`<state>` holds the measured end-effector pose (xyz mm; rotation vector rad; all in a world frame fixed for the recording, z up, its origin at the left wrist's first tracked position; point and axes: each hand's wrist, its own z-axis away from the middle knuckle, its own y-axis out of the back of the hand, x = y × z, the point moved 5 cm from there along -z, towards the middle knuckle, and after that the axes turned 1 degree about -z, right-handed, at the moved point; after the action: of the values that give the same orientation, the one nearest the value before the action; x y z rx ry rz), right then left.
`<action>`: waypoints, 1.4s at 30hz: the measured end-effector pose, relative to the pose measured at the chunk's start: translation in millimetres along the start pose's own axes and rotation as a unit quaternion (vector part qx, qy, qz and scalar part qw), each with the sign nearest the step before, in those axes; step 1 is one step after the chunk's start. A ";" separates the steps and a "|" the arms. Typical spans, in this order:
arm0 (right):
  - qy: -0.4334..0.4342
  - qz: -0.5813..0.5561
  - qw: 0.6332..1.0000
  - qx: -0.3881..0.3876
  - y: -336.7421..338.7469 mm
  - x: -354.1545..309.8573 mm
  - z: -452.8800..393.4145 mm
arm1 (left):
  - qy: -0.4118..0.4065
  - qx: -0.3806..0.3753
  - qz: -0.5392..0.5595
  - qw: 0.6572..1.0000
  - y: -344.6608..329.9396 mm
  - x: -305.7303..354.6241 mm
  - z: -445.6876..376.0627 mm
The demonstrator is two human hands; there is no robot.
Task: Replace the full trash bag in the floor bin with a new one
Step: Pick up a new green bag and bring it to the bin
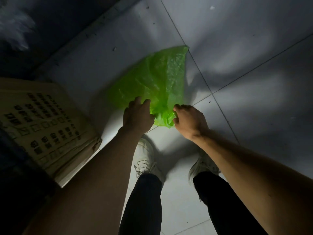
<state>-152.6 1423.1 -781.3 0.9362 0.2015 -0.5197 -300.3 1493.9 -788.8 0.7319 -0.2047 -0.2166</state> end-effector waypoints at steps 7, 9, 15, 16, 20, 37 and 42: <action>0.015 -0.030 0.999 0.005 88.7 -38.0 63.2 | 0.008 0.013 -0.003 1.000 94.7 15.4 68.9; 0.014 -0.039 0.999 0.019 126.4 -53.5 83.9 | 0.006 0.019 0.005 1.000 132.8 22.2 98.9; 0.013 -0.033 0.997 0.064 252.3 -103.1 148.6 | -0.003 0.065 0.023 0.998 253.8 37.3 193.3; 0.013 -0.026 0.997 0.070 273.6 -112.3 161.5 | -0.005 0.074 0.022 0.997 274.6 39.6 210.8; 0.005 -0.022 0.995 0.101 351.2 -150.9 214.1 | -0.019 0.084 0.038 0.996 346.8 43.1 280.9; 0.184 0.029 0.967 0.176 568.1 -317.2 348.4 | 0.098 0.264 0.162 0.946 501.7 -21.1 552.3; 0.298 0.075 0.942 0.133 579.2 -359.6 378.6 | 0.177 0.291 0.211 0.916 488.2 -5.6 623.2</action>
<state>-188.6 1516.9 -8.0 1.3489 0.6114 -0.1068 -406.9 1451.6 -5.5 1.2802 -0.0725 0.4114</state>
